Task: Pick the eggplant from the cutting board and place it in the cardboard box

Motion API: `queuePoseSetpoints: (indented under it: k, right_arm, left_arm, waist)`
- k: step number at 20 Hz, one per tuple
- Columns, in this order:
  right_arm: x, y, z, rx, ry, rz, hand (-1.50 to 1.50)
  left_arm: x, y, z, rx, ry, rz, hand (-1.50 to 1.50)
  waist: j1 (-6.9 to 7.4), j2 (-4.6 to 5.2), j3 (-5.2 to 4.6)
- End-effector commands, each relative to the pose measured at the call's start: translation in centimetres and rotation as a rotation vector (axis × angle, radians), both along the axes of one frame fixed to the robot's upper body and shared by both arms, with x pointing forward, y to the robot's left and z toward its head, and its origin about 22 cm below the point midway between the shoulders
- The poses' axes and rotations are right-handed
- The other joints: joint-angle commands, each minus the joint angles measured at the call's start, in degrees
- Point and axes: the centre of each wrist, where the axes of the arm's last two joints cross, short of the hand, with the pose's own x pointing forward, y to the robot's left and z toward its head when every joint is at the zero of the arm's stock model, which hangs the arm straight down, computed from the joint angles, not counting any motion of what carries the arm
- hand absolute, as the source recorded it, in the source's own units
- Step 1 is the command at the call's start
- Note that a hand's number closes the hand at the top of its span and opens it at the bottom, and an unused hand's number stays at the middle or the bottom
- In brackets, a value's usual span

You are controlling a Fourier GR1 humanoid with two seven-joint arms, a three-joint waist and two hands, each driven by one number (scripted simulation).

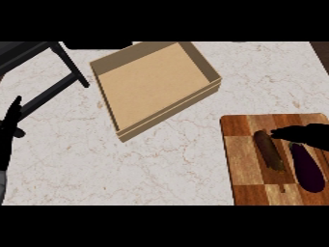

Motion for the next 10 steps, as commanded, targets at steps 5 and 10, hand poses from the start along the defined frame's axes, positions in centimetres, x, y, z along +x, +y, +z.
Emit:
queuePoseSetpoints:
  k: [5,10]
  right_arm:
    - [-1.3,1.0,-2.6,-0.073,0.093,-0.032,-1.50]
    - [-1.2,1.8,-3.9,0.010,-0.093,-0.051,1.50]
  left_arm:
    - [-0.6,0.7,0.5,-0.018,0.012,-0.015,0.00]
    - [-1.4,0.0,-0.2,0.005,0.004,-0.007,0.00]
  waist:
    - [0.42,0.11,0.04]
    - [0.53,0.12,0.07]
